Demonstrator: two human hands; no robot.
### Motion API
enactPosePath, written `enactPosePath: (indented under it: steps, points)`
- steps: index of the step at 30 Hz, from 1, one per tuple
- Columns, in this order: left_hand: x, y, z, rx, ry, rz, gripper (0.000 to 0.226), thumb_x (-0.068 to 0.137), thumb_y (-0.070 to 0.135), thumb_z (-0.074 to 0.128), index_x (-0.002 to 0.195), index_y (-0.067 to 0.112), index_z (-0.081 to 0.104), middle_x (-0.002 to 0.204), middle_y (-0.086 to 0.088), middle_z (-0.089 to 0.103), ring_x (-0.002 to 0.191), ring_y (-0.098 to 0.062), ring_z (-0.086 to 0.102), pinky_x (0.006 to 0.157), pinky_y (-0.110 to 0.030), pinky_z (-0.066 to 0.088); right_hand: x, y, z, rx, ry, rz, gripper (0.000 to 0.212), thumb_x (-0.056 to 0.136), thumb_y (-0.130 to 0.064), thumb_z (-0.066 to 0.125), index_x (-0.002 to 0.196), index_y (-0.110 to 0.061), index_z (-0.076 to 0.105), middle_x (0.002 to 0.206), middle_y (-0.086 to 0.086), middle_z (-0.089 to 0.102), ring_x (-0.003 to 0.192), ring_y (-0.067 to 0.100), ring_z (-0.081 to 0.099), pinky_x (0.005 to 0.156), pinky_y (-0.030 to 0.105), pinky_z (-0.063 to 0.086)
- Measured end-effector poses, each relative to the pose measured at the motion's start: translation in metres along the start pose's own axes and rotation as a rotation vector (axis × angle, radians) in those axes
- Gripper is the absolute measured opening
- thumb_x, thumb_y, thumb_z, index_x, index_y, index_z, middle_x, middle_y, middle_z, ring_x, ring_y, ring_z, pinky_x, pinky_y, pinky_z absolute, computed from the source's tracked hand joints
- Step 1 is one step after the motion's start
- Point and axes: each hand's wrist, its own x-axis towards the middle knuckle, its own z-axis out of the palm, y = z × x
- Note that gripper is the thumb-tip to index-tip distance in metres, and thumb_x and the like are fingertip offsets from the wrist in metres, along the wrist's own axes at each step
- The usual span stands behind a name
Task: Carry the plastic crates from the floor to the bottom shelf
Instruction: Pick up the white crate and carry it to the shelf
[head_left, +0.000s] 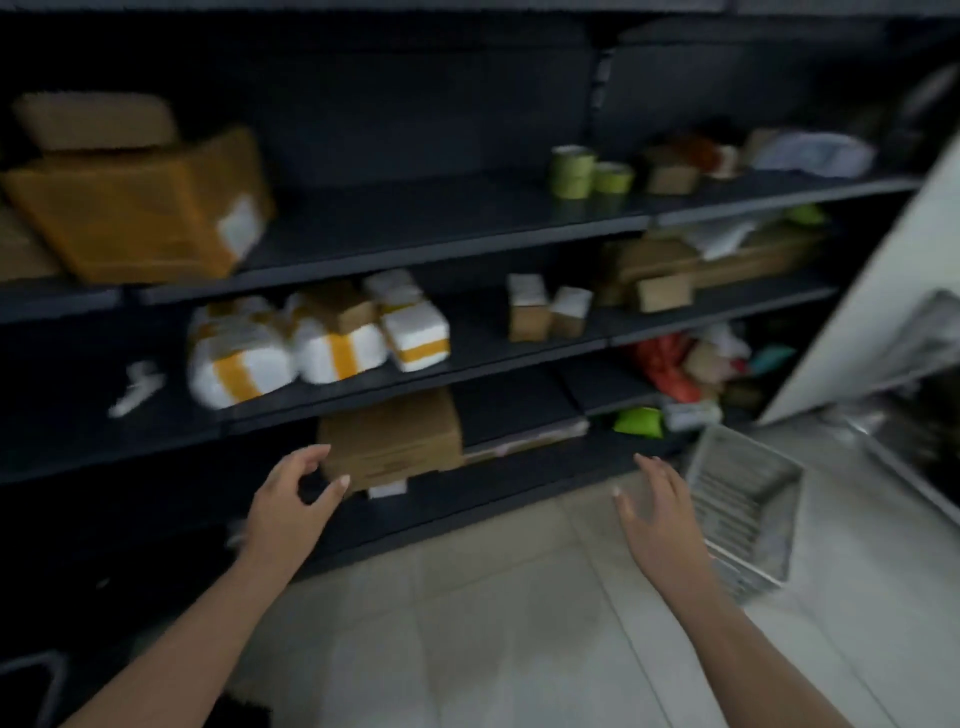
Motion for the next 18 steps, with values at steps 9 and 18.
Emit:
enactPosePath:
  steps: [9,18]
  points:
    - [0.051,0.208,0.264,-0.04,-0.379,0.214,0.062,0.079,0.06,0.065,0.133,0.035,0.05,0.132,0.013,0.053,0.114,-0.009,0.052,0.087,-0.033,0.044,0.049,0.201,-0.197,-0.041,0.255,0.285,0.064,0.09,-0.035,0.064,0.145,-0.013,0.04,0.15,0.012,0.041,0.139,0.027,0.034,0.112,0.037,0.028]
    - [0.069,0.312,0.461,-0.062,-0.667,0.249,0.063,0.085,0.042,0.071,0.141,0.024,0.048,0.136,0.006,0.052,0.12,-0.013,0.05,0.091,-0.033,0.043,0.086,0.334,-0.267,-0.038,0.351,0.51,0.068,0.089,-0.044,0.061,0.147,-0.019,0.035,0.151,0.005,0.039,0.14,0.021,0.034,0.112,0.039,0.031]
